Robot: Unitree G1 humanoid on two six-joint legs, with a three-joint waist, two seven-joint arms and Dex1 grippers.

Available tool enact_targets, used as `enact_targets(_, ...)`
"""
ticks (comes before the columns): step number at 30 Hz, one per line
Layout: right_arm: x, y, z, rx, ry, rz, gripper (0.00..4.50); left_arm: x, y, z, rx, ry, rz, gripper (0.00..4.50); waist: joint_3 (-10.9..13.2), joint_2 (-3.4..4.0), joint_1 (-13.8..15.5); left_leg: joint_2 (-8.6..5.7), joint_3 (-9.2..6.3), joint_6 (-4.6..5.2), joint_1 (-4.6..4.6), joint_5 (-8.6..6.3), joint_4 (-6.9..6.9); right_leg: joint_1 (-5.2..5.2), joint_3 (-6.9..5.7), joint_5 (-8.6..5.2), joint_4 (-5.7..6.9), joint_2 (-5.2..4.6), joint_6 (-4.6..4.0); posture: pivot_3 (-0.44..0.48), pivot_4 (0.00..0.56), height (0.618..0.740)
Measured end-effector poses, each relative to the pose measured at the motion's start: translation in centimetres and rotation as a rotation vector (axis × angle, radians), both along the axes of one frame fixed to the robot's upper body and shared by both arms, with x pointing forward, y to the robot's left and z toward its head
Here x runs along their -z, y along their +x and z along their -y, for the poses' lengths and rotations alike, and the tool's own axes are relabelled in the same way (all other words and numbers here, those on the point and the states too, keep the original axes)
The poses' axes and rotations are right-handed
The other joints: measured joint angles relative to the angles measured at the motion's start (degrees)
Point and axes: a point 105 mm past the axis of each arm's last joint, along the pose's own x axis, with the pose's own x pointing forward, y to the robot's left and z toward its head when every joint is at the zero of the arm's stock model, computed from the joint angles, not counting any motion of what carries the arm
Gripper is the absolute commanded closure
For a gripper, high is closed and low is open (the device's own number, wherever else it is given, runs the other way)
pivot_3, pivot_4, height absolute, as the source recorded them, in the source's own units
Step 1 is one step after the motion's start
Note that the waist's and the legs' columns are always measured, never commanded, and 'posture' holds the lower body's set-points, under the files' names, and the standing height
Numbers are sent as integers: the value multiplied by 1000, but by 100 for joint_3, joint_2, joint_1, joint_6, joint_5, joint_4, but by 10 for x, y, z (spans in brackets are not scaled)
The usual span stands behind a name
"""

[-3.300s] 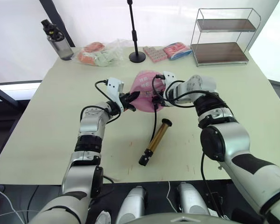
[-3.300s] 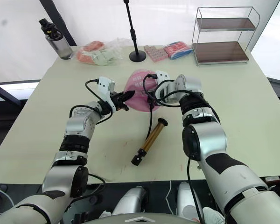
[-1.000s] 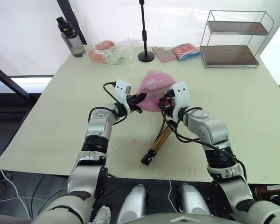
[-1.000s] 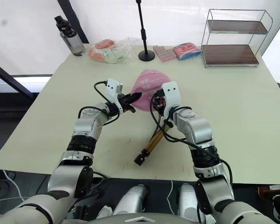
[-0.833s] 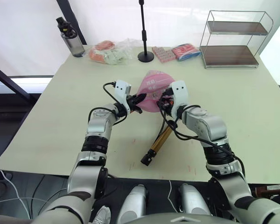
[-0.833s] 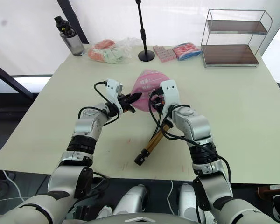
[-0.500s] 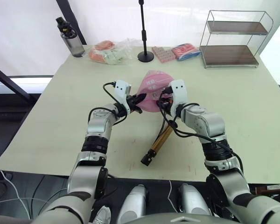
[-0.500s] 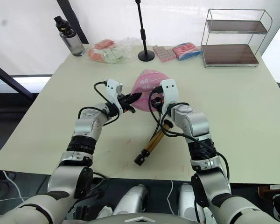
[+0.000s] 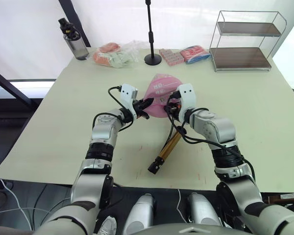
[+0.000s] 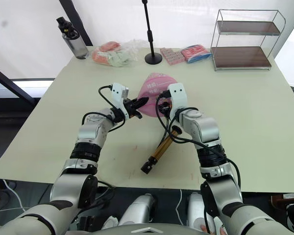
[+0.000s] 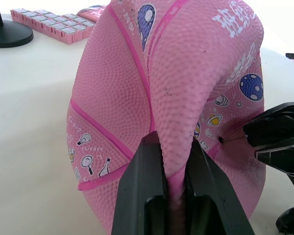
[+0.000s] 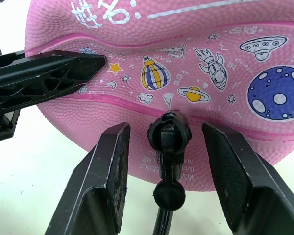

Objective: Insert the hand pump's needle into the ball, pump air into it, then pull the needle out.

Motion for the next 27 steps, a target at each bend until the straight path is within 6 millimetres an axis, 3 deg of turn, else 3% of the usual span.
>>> enact_targets(3,0,0,0,0,0,0,2301,0,0,0,0,0,-1,4500,0,0,0,-2,14,3,5,-1,1,-2,15,0,5,-2,1,0,150,740)
enact_targets(7,0,1,2,10,-8,3,3966,1,0,-1,-2,1,-1,4500,0,-1,0,-8,40,8,6,-3,7,-10,49,5,6,-5,12,0,150,740)
enact_targets(8,0,1,3,11,-7,4,4153,1,0,-1,-3,1,-2,4500,0,-1,-1,-8,42,8,7,-4,8,-10,51,5,6,-5,13,0,150,740)
enact_targets(16,1,1,4,7,-28,10,4149,1,-1,-1,-2,1,-1,4500,0,-1,0,-9,63,29,14,-16,9,-12,76,7,7,-7,21,0,150,740)
enact_targets(27,0,0,1,-129,-292,159,4149,1,-1,-1,-3,1,-1,4500,1,-2,1,-10,77,38,15,-21,13,-16,91,8,5,-8,30,0,150,740)
